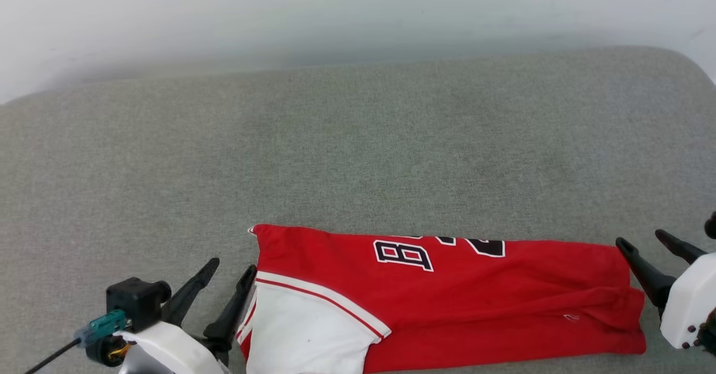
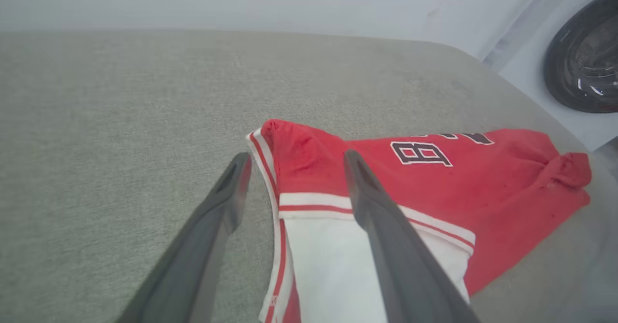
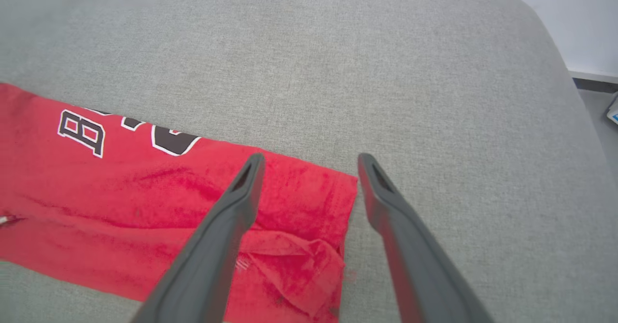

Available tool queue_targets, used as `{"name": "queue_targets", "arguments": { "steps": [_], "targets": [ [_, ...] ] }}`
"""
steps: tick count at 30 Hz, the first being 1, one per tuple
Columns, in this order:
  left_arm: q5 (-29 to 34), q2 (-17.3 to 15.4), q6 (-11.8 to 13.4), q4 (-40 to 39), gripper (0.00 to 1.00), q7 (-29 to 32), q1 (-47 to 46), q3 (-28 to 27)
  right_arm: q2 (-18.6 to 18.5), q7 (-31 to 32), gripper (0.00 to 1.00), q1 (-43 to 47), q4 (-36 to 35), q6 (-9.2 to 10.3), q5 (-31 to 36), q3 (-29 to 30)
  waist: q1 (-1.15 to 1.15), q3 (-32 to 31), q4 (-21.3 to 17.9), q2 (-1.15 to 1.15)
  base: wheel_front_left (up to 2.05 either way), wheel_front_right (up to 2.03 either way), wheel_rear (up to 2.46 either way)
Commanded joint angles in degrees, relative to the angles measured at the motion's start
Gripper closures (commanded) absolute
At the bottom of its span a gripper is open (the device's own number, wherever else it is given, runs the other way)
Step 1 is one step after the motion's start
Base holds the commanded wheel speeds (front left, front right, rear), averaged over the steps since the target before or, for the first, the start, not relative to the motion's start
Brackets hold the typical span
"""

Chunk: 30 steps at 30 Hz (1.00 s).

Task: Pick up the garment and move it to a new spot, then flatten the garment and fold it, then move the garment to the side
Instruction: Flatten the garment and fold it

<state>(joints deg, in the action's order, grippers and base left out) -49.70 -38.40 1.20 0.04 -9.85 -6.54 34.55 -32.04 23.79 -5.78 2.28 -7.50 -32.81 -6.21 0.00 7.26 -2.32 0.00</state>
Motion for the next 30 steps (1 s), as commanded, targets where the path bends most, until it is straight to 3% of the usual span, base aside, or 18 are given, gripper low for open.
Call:
{"name": "queue_targets", "arguments": {
  "steps": [1,5,9,10,15,21,24,30],
  "targets": [
    [0.17,1.71,0.90,0.07,0.00,-2.89,1.05,-1.57,2.50,0.87,0.00,1.85,-1.15,0.02,-0.31,2.65,0.00,-0.69,0.38,0.00,0.00,0.00,0.00],
    [3.18,5.03,2.55,-0.07,0.00,-5.19,2.58,-6.37,8.22,2.98,0.00,4.89,-2.91,0.02,-0.77,9.54,0.00,-0.94,1.29,0.00,0.00,0.00,0.00],
    [10.05,12.08,1.34,-2.75,0.00,-5.41,4.78,-17.60,13.64,4.04,0.00,8.16,-3.04,0.02,1.37,16.03,0.00,-0.59,2.67,0.00,0.00,0.00,0.00],
    [10.05,12.08,1.34,-2.75,0.00,-5.41,4.78,-17.60,13.64,4.04,0.00,8.16,-3.04,0.02,1.37,16.03,0.00,-0.59,2.67,0.00,0.00,0.00,0.00],
    [21.72,20.24,-3.67,-6.22,0.00,-5.32,8.47,-29.17,18.20,4.57,0.00,10.11,-1.00,0.02,4.23,20.82,0.00,-0.15,3.62,0.00,0.00,0.00,0.00],
    [29.51,28.30,-7.74,-9.00,0.00,-5.33,10.90,-36.41,21.40,3.87,0.00,9.41,4.43,0.02,4.30,25.38,0.00,0.60,5.49,0.00,0.00,0.00,0.00],
    [31.40,30.04,-8.43,-9.25,0.00,-5.33,10.72,-37.31,22.07,4.36,0.00,8.52,7.35,0.01,3.95,25.91,0.00,1.51,6.46,0.00,0.00,0.00,0.00],
    [32.36,30.16,-8.63,-9.61,0.00,-5.33,9.56,-35.94,22.47,4.89,0.00,6.98,12.98,0.01,3.35,23.88,0.00,3.34,7.73,0.00,0.00,0.00,0.00]
  ]
}}
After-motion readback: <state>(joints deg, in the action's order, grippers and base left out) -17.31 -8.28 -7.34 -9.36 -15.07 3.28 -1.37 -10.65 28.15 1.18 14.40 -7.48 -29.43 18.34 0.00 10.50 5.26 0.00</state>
